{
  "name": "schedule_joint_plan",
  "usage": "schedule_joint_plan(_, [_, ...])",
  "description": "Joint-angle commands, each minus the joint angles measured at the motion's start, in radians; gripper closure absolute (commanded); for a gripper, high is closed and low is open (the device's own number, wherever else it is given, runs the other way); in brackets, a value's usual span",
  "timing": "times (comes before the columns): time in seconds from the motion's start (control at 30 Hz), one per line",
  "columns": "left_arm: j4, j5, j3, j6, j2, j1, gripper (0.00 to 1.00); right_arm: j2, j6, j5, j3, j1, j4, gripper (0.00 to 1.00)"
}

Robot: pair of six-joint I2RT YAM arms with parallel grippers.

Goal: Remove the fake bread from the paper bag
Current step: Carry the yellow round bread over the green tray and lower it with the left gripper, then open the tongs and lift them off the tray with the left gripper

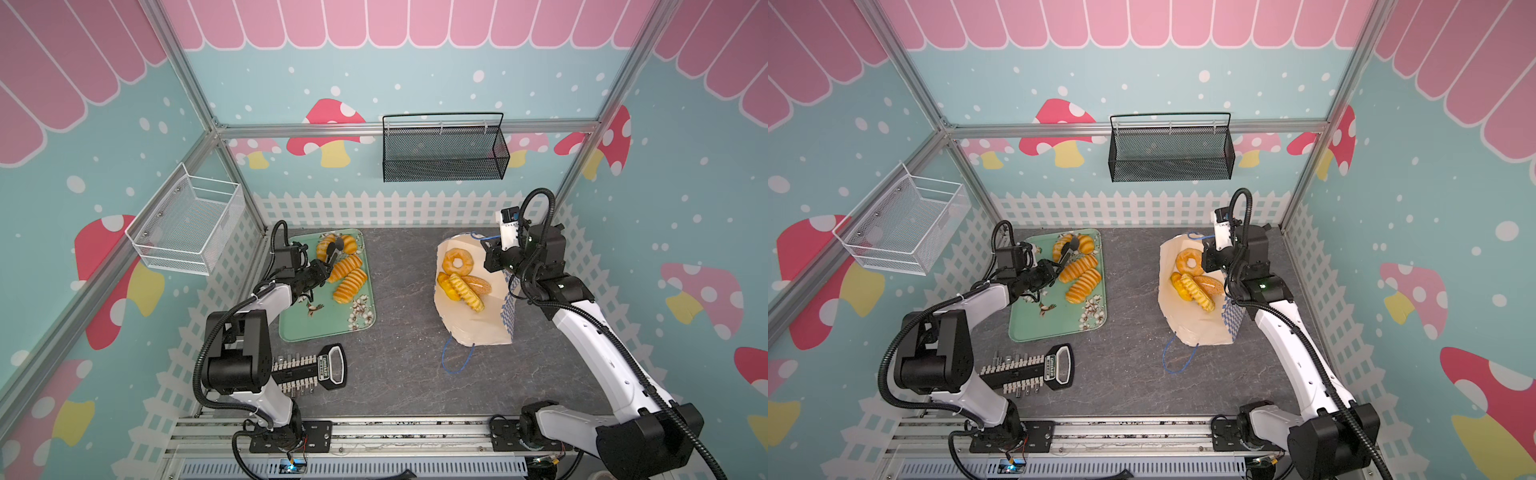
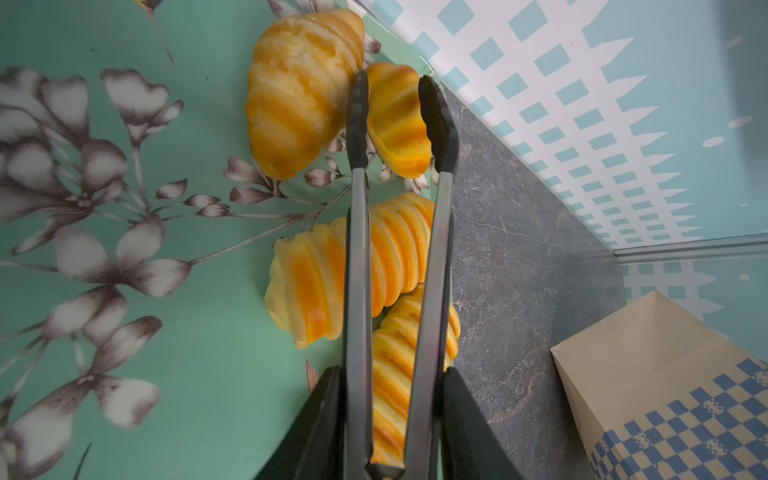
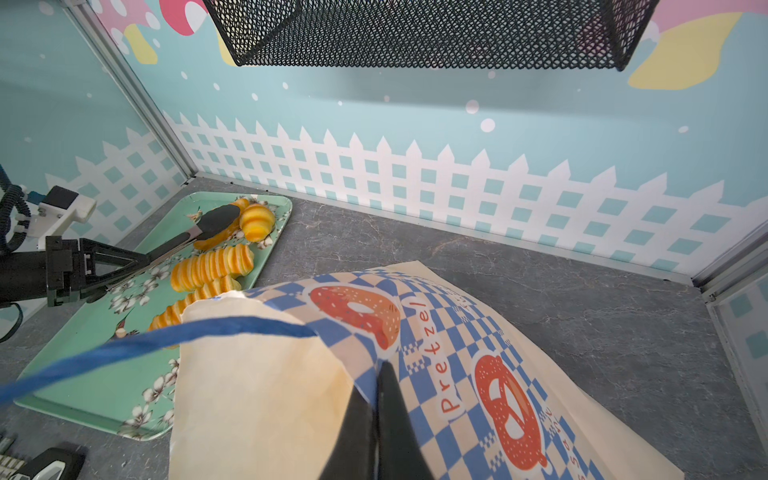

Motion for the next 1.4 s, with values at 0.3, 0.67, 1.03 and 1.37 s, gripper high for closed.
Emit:
schedule_joint_plan(0.3, [-0.103,0.002,0.081,0.052,-0.068,0.008,0.63,-0.024,0.014,-0.009,-0.013,0.005,-0.02,1.0])
schedule_joint_plan(0.67, [-0.14,0.091,0.066,0.081,-0.201,-0.005,0.66,-0.035,0.006,-0.001,-0.011,0.005,-0.02,1.0])
schedule_joint_plan(1.03, [-0.348,0.112,0.104,0.234,-0.487,-0.065,0.88,-0.047,0.008,0.003,-0.029,0.005,-0.021,1.0])
schedule_joint_plan(1.37, [-0.447,0.082,0.197,0.523,-0.667,-0.301,1.0,-0.048,-0.019,0.025,0.008,0.005,-0.053,1.0])
